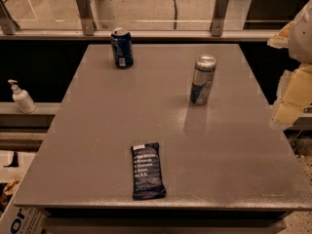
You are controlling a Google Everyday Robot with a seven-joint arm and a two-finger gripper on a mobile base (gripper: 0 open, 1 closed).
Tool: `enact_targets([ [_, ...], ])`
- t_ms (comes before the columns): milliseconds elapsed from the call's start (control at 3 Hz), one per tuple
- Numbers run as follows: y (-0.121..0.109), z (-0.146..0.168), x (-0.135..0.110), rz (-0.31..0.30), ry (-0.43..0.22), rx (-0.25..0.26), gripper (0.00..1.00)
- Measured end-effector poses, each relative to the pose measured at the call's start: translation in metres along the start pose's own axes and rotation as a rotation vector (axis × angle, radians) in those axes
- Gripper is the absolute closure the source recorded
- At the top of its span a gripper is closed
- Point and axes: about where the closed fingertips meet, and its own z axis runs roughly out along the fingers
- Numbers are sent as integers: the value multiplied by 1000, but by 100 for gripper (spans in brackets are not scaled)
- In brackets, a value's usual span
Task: Knock redbull can over
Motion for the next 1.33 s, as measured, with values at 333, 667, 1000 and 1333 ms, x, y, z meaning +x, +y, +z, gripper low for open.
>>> enact_targets([
  [333,0,0,0,0,0,0,0],
  [667,2,3,0,12,-33,-3,0],
  [1000,4,17,6,67,-75,-34,0],
  [1333,2,36,11,138,-124,-75,0],
])
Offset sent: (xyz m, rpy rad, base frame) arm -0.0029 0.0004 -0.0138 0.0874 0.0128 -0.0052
